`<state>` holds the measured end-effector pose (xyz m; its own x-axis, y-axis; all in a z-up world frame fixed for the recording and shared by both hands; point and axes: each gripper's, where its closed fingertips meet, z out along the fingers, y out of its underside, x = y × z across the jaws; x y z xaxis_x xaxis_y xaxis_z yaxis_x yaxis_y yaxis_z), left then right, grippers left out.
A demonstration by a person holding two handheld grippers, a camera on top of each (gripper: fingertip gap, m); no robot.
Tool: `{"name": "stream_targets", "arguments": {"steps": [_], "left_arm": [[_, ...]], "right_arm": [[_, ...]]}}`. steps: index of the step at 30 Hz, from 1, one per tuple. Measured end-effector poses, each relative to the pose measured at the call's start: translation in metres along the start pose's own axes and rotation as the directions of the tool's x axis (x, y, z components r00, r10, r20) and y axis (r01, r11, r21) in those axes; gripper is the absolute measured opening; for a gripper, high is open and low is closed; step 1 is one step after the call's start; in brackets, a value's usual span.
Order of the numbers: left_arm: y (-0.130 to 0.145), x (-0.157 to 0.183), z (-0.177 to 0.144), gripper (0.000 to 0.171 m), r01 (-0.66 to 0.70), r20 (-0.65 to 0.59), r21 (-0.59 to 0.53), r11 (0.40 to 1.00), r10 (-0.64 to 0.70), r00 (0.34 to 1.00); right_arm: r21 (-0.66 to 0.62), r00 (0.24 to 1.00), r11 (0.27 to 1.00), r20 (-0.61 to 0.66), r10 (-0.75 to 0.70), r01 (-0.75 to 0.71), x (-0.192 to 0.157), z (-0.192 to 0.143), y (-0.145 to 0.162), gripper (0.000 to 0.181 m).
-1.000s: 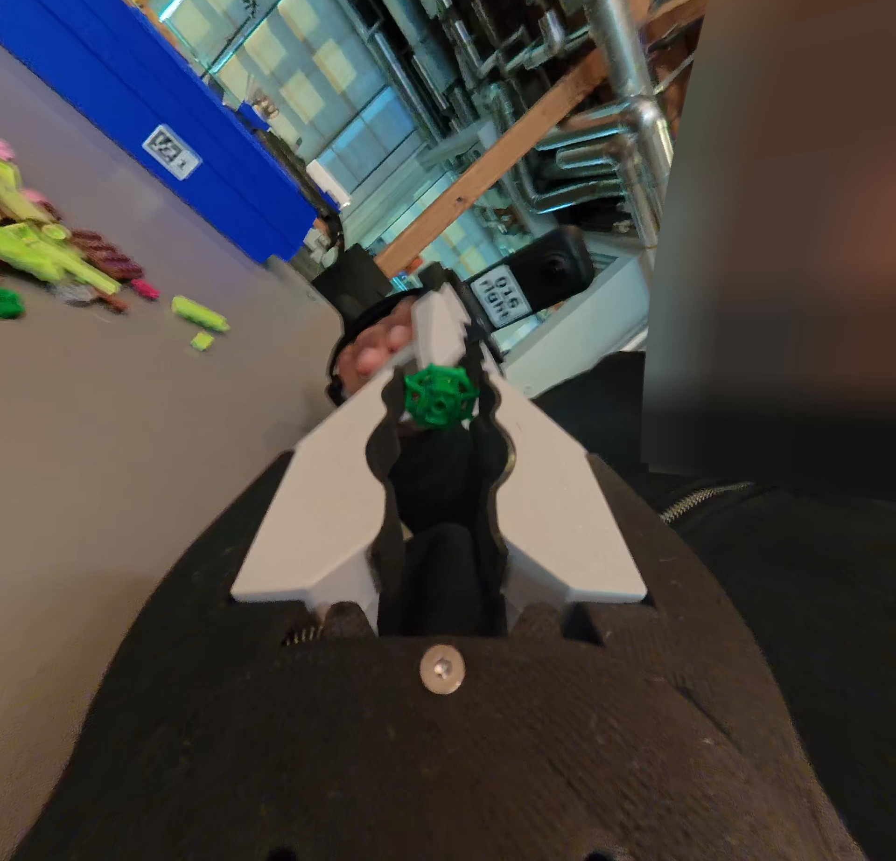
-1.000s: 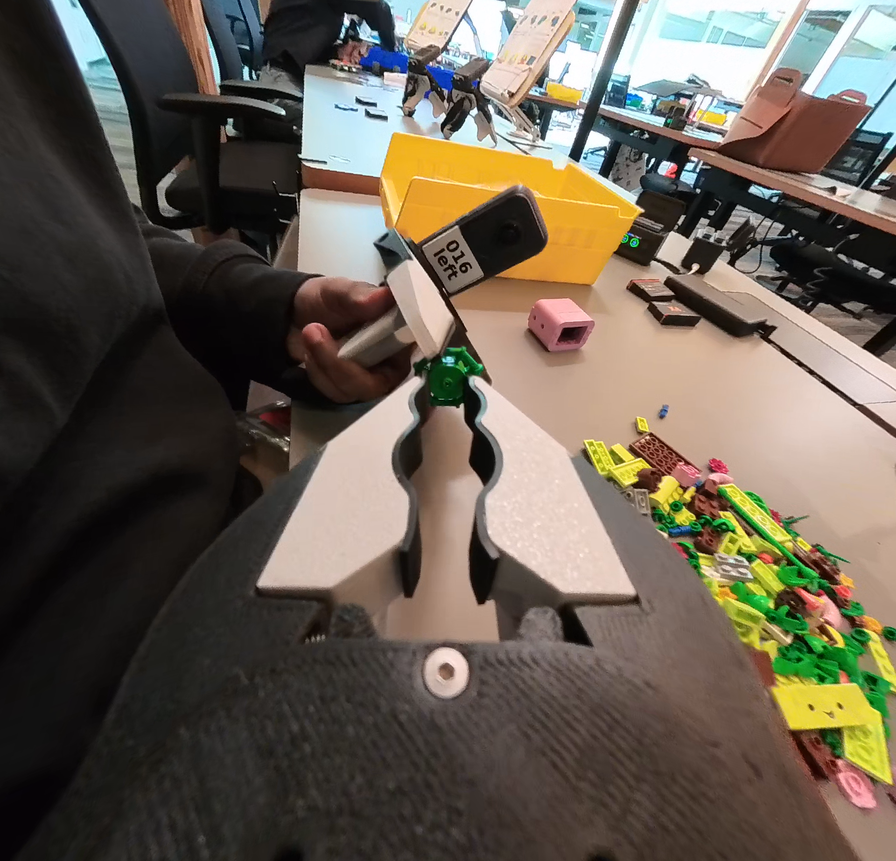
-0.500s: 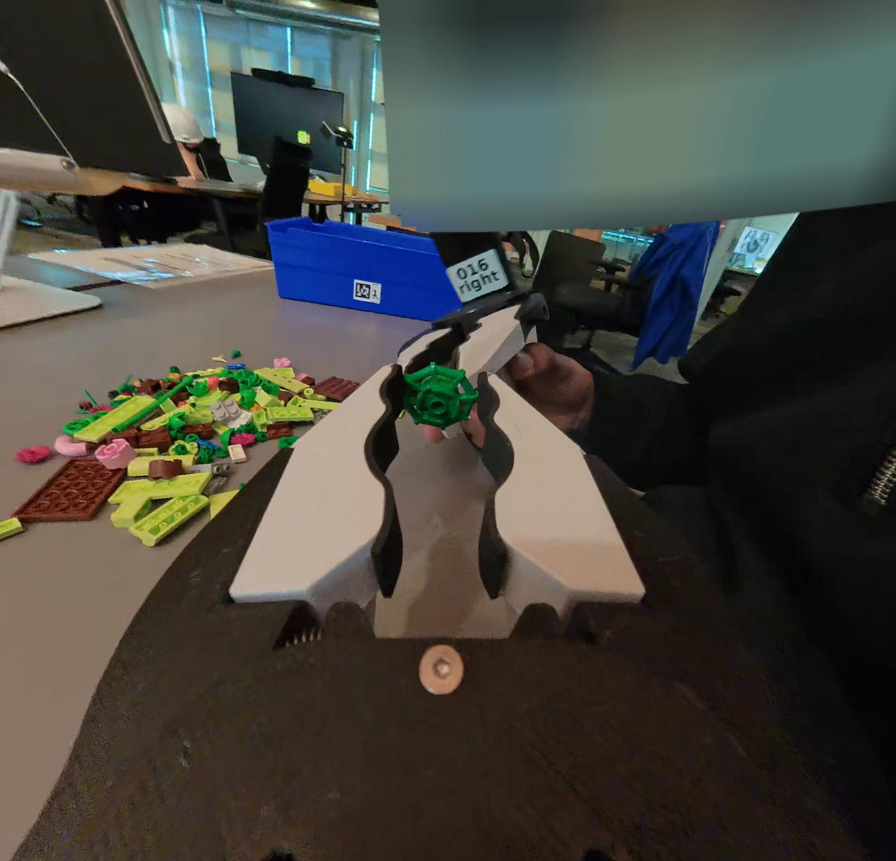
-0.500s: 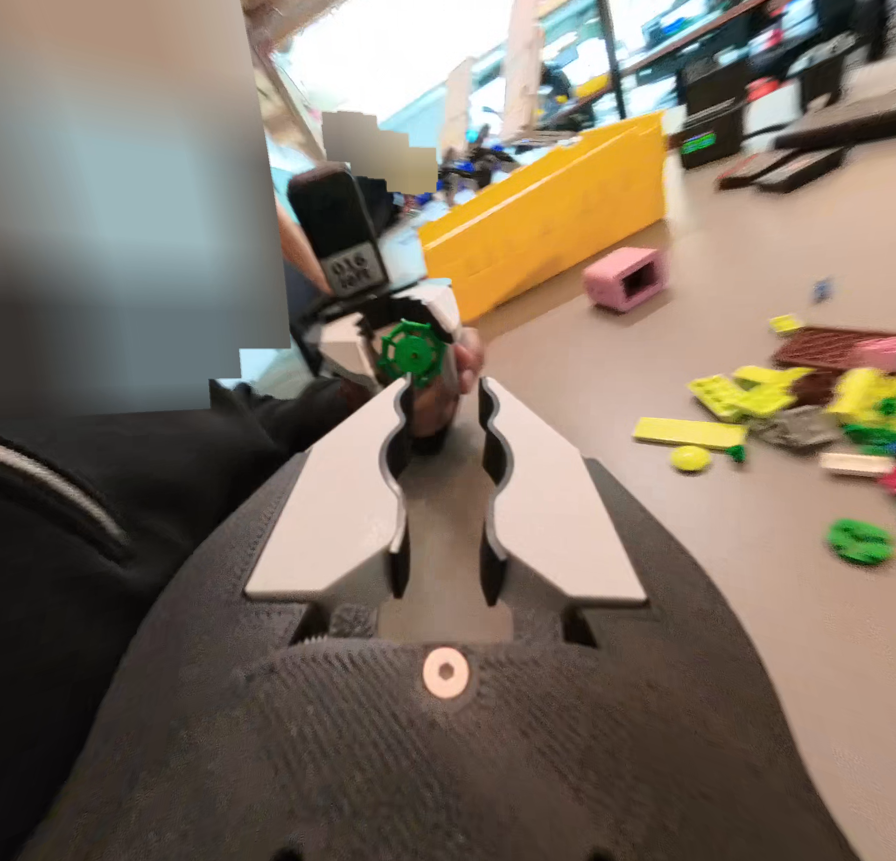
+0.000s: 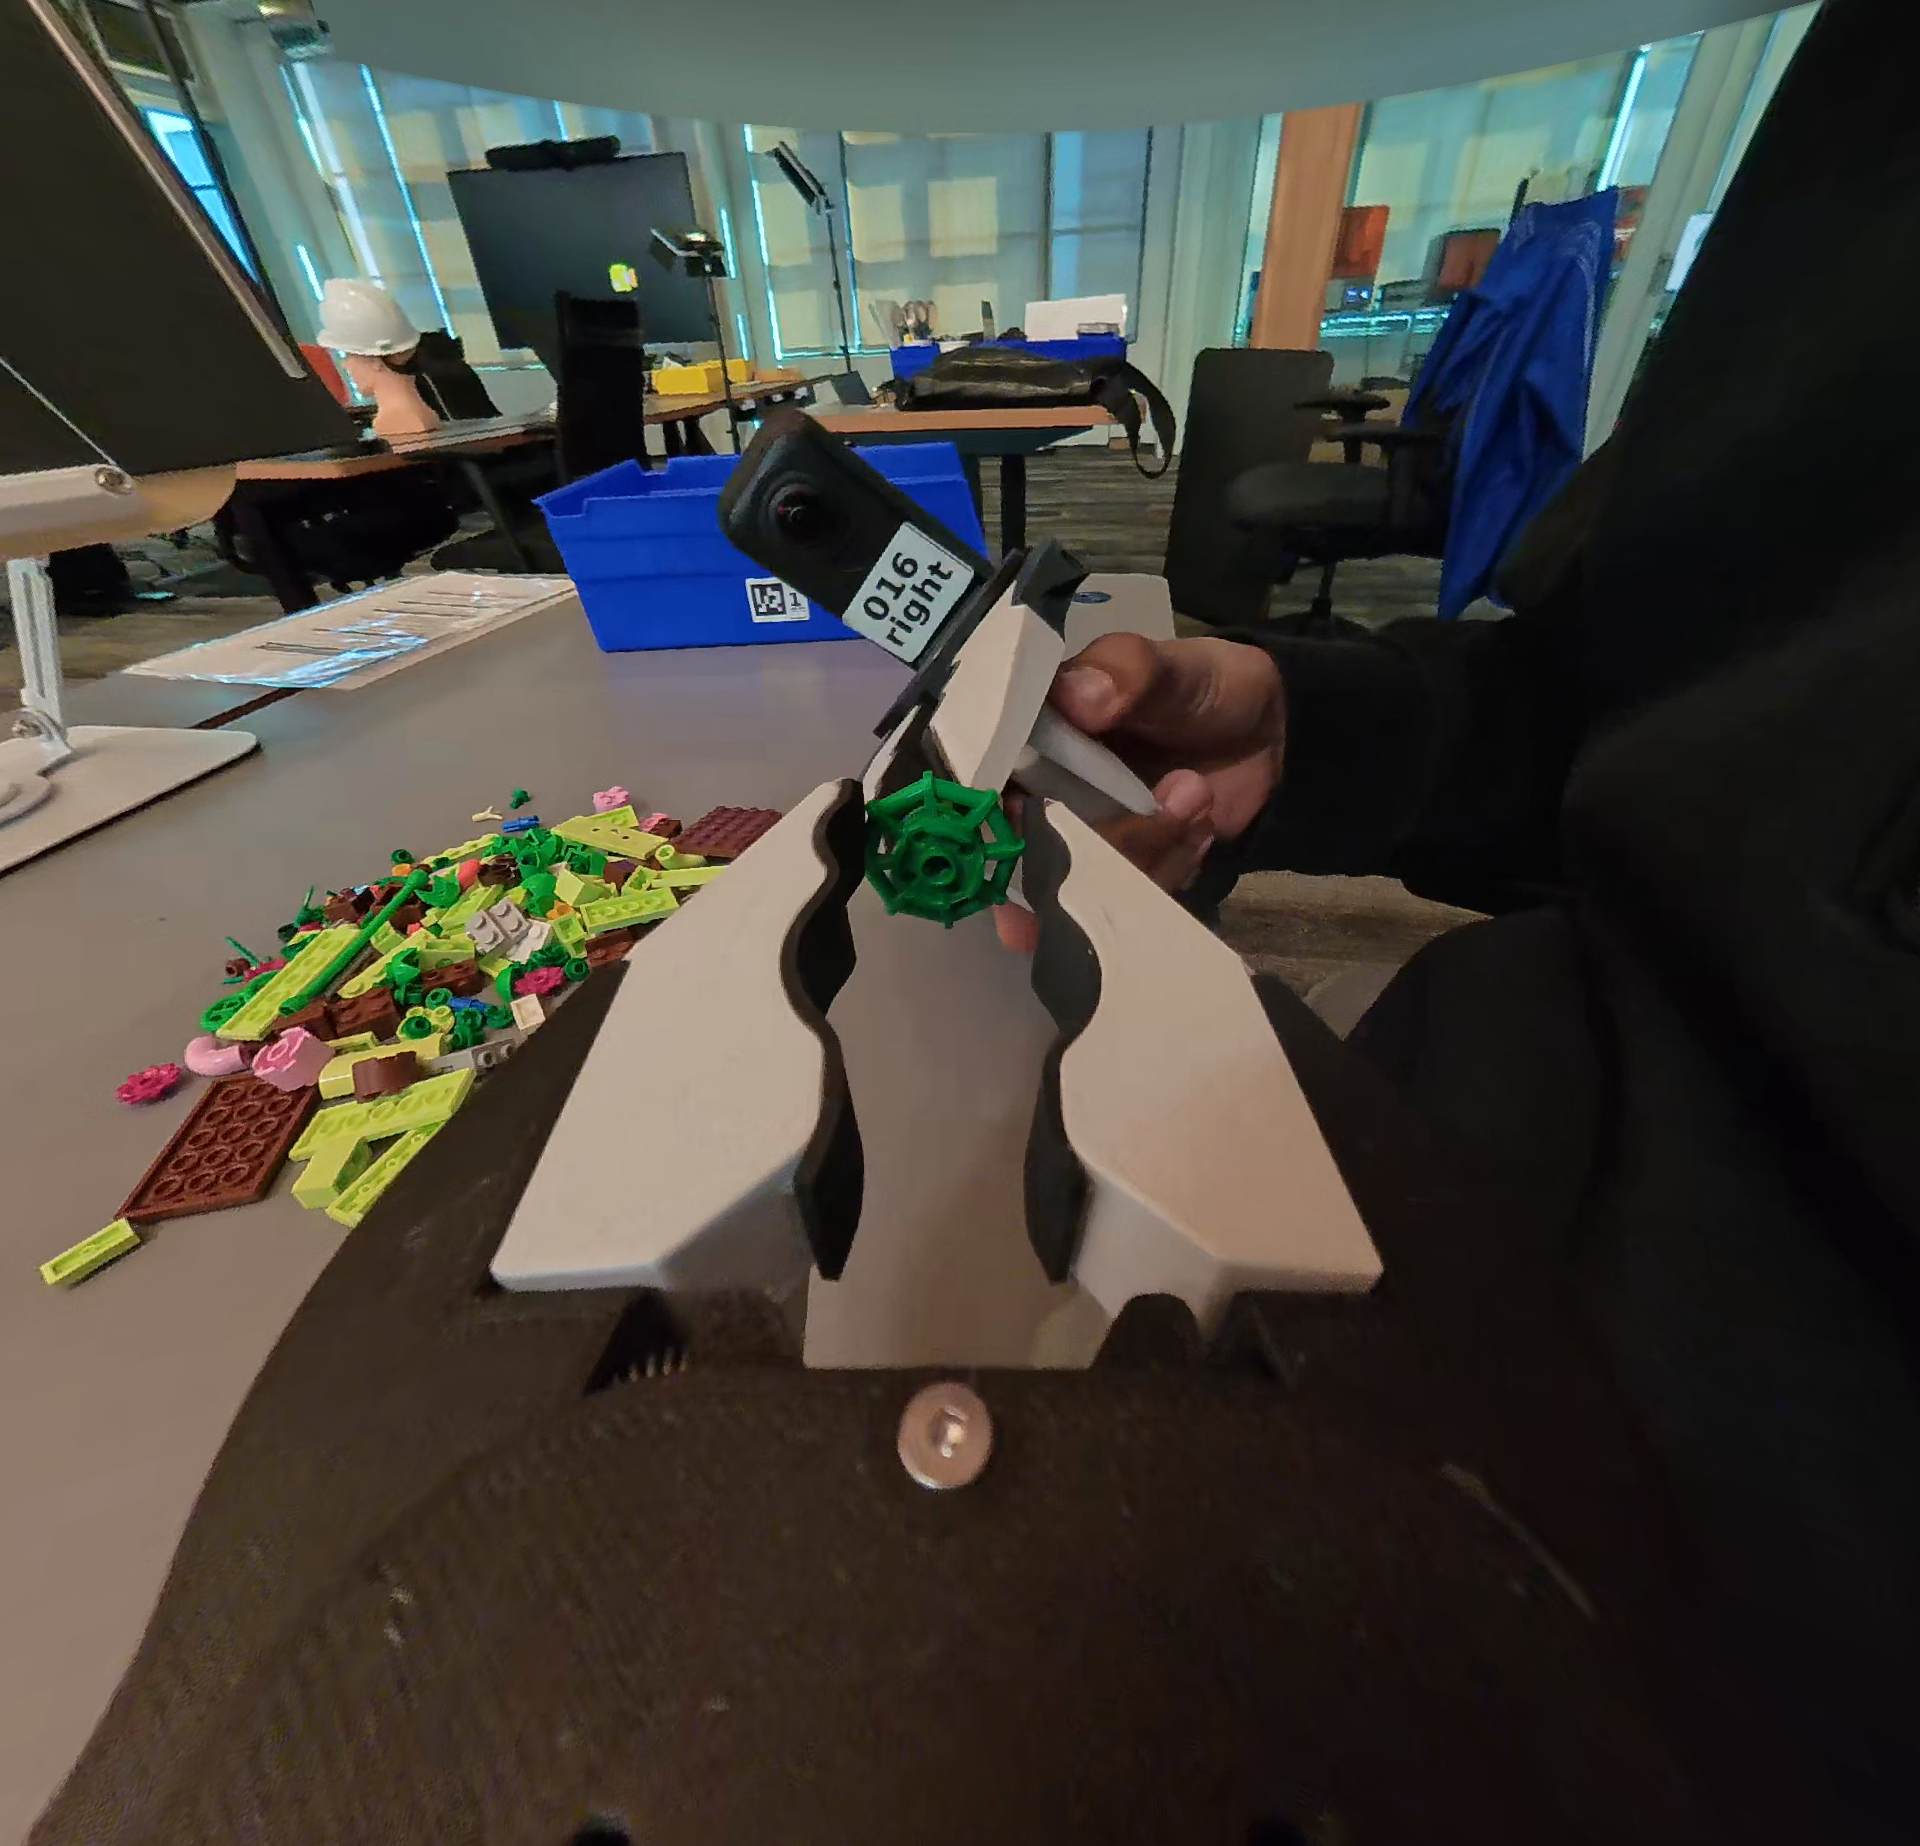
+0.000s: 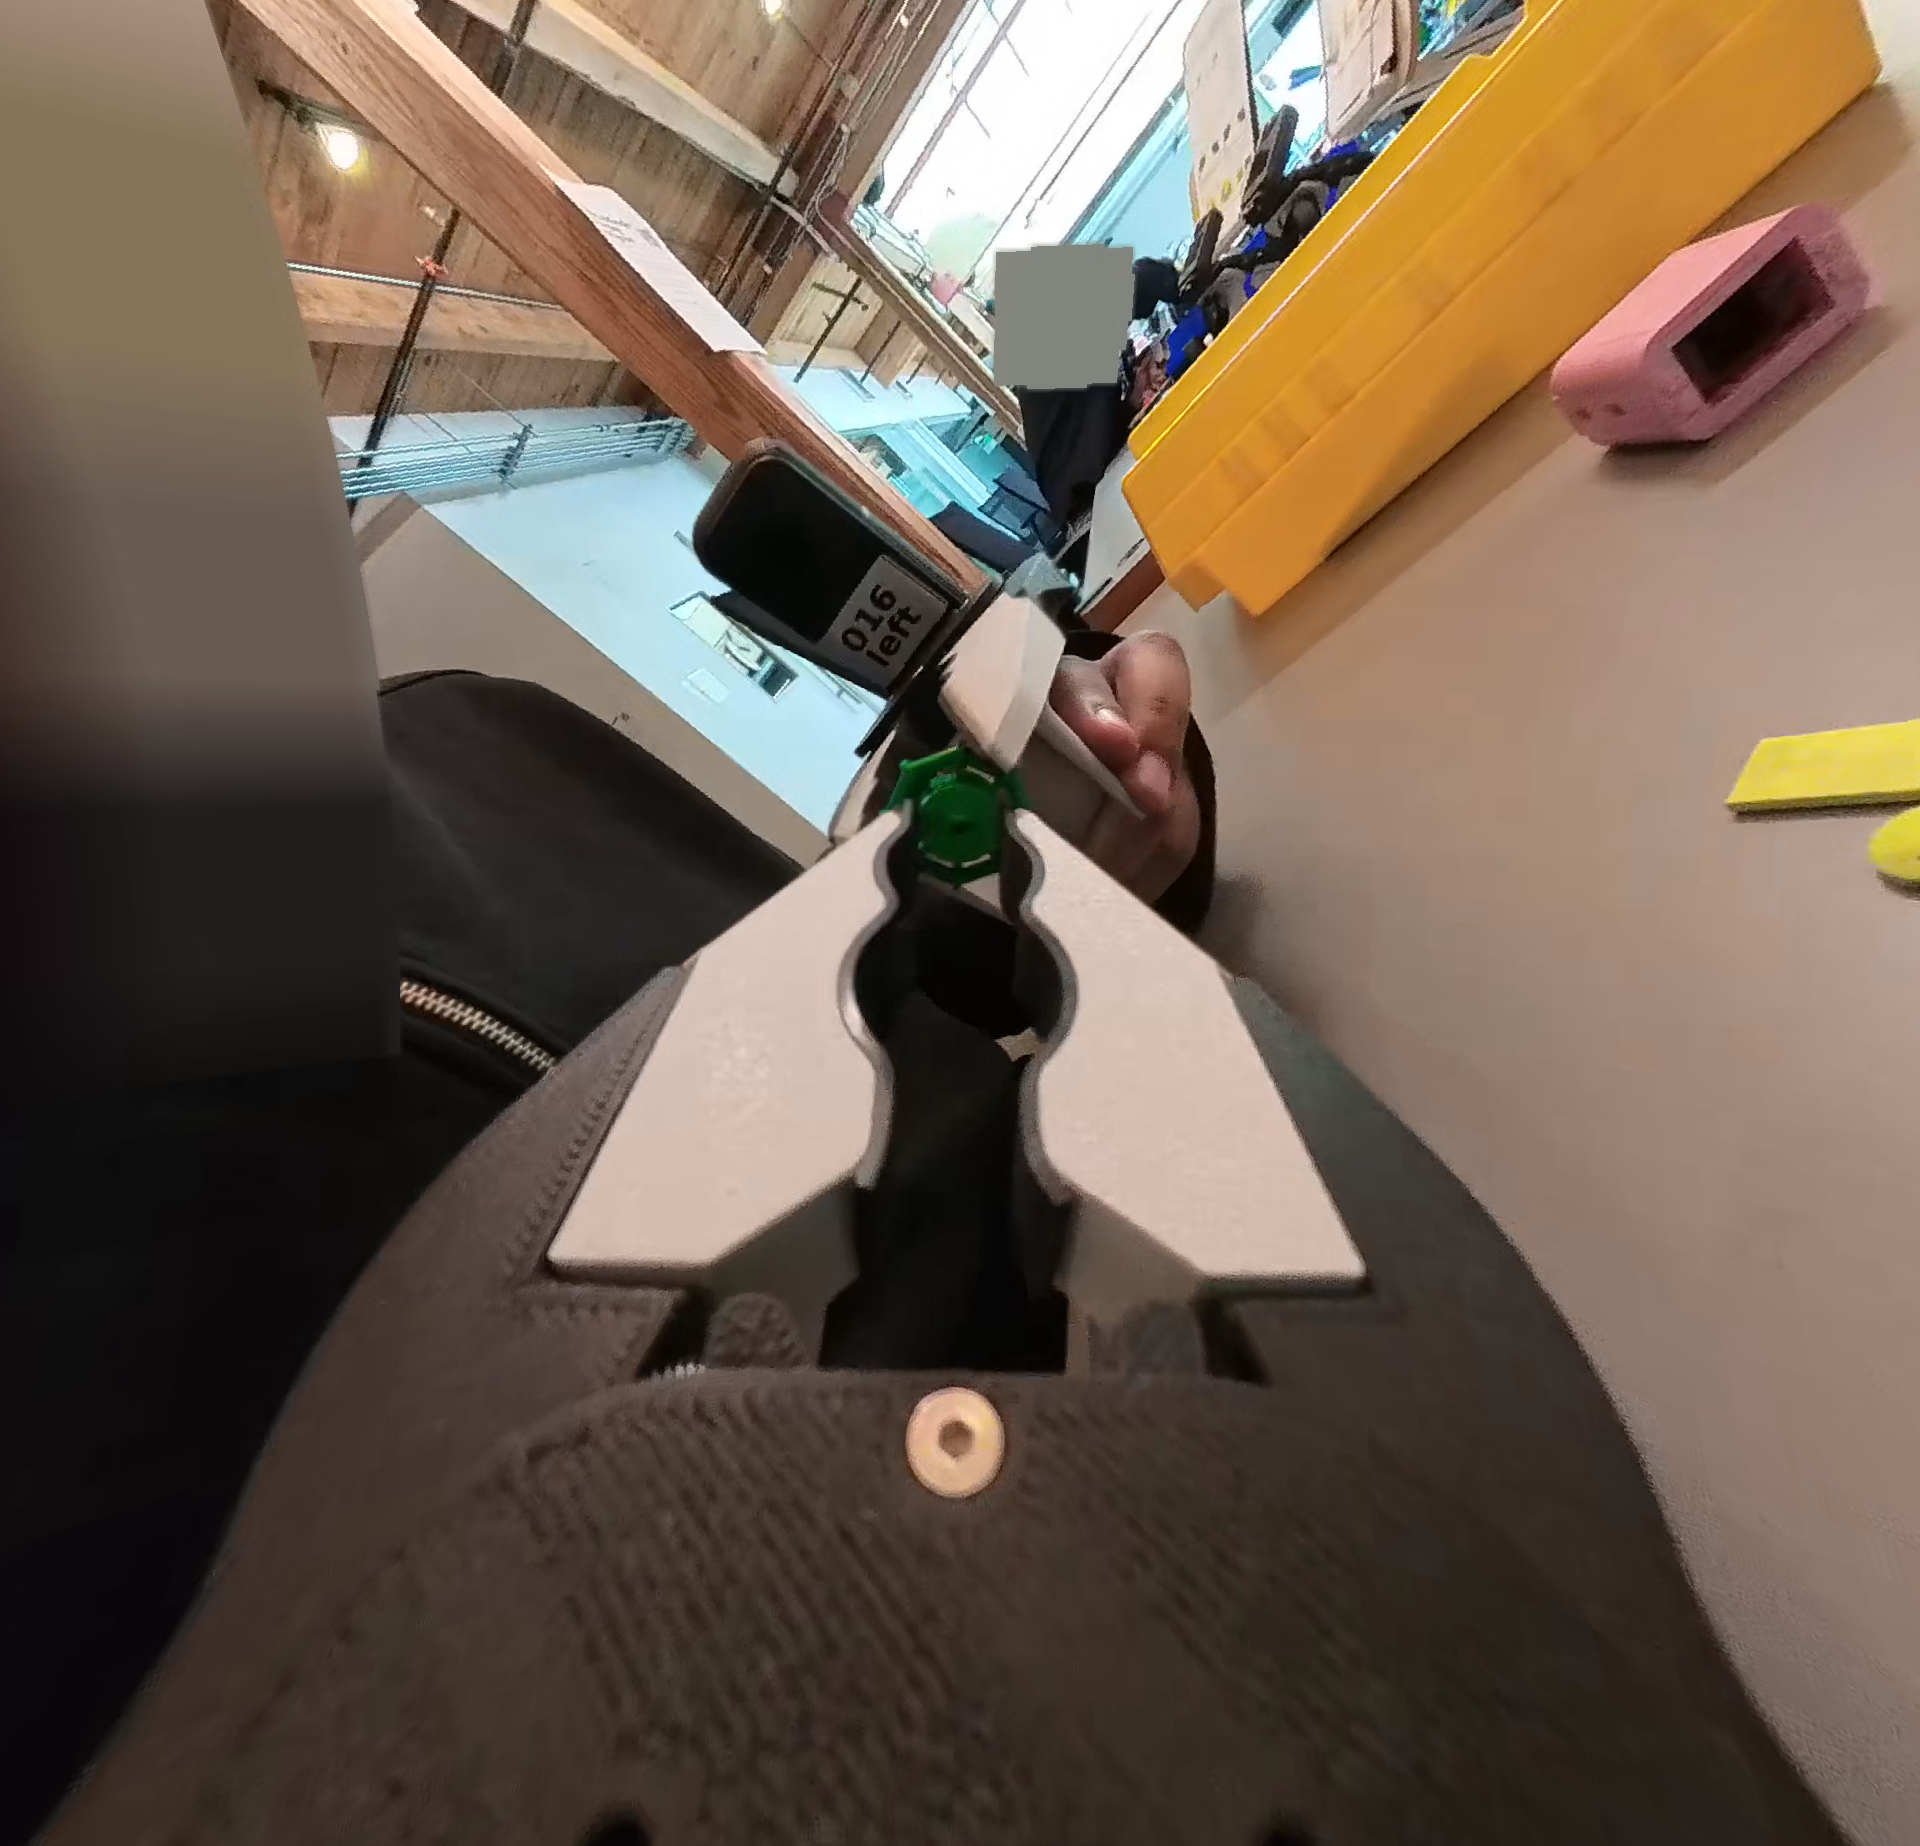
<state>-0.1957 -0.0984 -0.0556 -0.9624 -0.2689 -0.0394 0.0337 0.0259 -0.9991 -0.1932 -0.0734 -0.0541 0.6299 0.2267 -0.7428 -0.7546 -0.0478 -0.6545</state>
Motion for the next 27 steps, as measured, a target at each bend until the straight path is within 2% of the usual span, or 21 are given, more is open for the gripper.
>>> {"name": "stream_targets", "arguments": {"steps": [11, 18, 21, 23, 24, 25, 27], "left_arm": [[0.0, 0.005, 0.0, 0.03, -0.04, -0.005, 0.003, 0.999, 0.04, 0.999], [0.001, 0.001, 0.0, 0.029, -0.052, 0.019, -0.011, 0.999, 0.053, 0.998], [0.0, 0.002, 0.0, 0.029, -0.002, -0.011, -0.004, 1.0, 0.002, 1.0], [0.002, -0.001, 0.002, 0.028, -0.015, 0.012, -0.023, 1.0, 0.015, 1.0], [0.002, -0.002, 0.003, 0.03, -0.024, 0.02, -0.023, 0.999, 0.024, 0.999], [-0.003, -0.009, -0.004, 0.029, -0.008, 0.052, 0.014, 1.0, 0.008, 0.999], [-0.006, -0.024, -0.02, 0.029, 0.042, 0.083, 0.047, 0.998, -0.046, 0.995]], "right_arm": [[0.036, 0.983, 0.987, 0.102, 0.151, -0.156, -0.004, 0.0, 0.003, 0.011], [0.02, 0.999, 0.999, -0.001, 0.042, -0.042, -0.001, 0.0, 0.002, 0.011], [0.031, 0.999, 0.999, -0.008, 0.039, -0.038, -0.002, -0.001, 0.002, 0.011], [0.045, 0.999, 0.999, -0.035, 0.014, -0.012, 0.001, -0.004, 0.001, 0.011], [0.062, 0.998, 0.998, -0.057, -0.006, 0.009, 0.003, -0.008, -0.002, 0.01], [0.122, 0.996, 0.992, -0.085, -0.027, 0.037, 0.005, -0.021, -0.013, 0.0], [0.247, 0.989, 0.967, -0.145, -0.032, 0.068, 0.009, -0.065, -0.039, 0.0]]}}
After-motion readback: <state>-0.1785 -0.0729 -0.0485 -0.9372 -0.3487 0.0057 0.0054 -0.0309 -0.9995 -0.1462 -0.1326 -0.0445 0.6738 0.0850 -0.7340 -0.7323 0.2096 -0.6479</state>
